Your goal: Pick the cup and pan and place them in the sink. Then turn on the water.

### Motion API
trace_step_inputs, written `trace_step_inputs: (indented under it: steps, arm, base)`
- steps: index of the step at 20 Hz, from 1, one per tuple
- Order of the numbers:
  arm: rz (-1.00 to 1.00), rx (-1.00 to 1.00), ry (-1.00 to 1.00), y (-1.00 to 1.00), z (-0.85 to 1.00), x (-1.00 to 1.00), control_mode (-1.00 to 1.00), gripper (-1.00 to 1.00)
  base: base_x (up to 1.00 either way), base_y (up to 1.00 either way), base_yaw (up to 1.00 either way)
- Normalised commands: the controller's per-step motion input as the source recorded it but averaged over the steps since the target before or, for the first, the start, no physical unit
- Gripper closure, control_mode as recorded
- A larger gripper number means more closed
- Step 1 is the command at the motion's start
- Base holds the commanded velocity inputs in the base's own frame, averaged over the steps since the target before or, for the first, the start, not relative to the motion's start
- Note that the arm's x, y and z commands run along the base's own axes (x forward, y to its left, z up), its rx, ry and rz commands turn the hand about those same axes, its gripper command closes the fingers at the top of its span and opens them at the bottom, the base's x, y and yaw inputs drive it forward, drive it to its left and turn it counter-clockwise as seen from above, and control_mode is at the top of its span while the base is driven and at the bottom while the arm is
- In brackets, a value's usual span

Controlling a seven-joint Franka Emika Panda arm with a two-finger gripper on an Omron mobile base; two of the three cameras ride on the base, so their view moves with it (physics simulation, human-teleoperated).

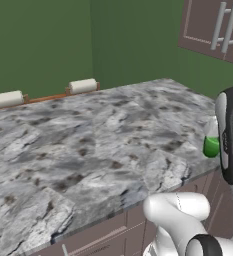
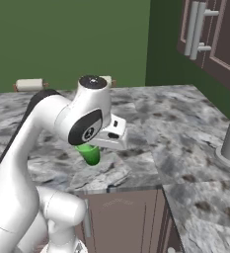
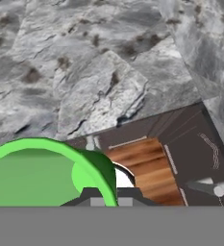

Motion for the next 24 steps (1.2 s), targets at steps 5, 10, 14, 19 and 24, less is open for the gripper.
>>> trace_step_inputs:
  steps: [5,10,14,19,24]
  arm:
    - [0.0,0.0,-0.03,0.41,0.09,-0.15,-1.0,1.0]
    - [0.0,0.0,0.0,0.11,0.0,0.0,-1.0,1.0]
    - [0.0,0.0,0.0,0.0,0.0,0.0,-1.0,1.0]
    - [0.0,0.0,0.0,0.0,0.0,0.0,1.0,1.0]
    - [0.0,0.0,0.0,0.0,0.0,0.0,1.0,1.0]
  base:
    - [0.0,0.0,0.0]
    - [0.0,0.0,0.0]
    - [0.0,0.0,0.0]
    - [-0.56,0.03,0.02]
    - [-1.0,0.0,0.0]
